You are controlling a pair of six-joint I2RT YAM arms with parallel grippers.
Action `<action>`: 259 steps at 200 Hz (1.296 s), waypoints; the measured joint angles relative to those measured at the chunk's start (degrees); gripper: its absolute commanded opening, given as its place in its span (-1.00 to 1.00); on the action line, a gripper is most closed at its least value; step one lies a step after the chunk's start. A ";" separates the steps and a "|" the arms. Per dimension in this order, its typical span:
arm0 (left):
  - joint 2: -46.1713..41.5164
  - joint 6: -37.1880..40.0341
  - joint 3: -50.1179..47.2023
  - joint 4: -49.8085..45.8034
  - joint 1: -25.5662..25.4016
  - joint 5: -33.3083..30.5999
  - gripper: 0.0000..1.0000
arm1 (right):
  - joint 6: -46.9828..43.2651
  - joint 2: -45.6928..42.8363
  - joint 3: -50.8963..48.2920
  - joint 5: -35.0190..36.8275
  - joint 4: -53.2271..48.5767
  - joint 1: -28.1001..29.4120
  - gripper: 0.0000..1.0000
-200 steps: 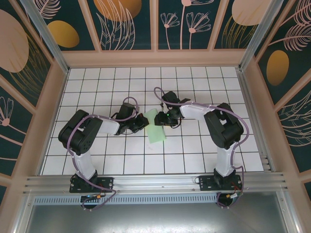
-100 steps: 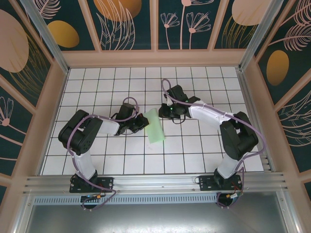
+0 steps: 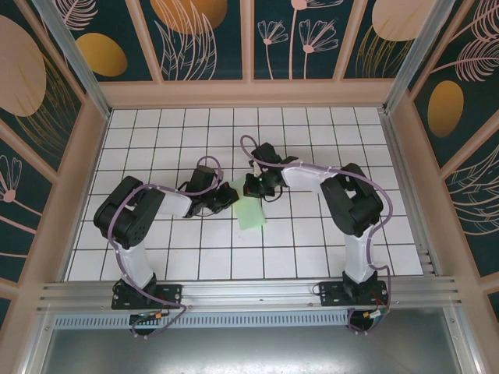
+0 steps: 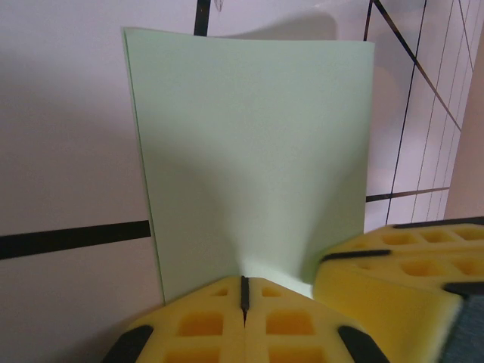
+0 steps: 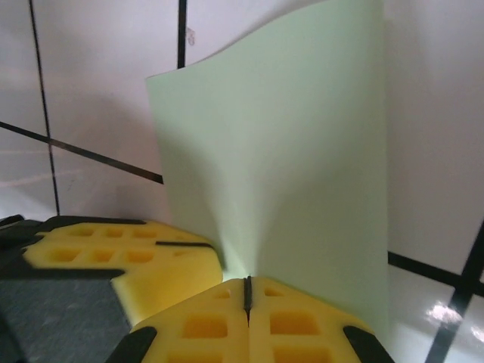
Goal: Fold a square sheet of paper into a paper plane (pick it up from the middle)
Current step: Move the square sheet of paper to the center of the table.
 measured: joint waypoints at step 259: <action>-0.13 0.02 -1.70 2.67 0.07 -0.20 -1.00 | -0.87 -11.30 -15.08 -0.55 10.82 -8.00 -1.00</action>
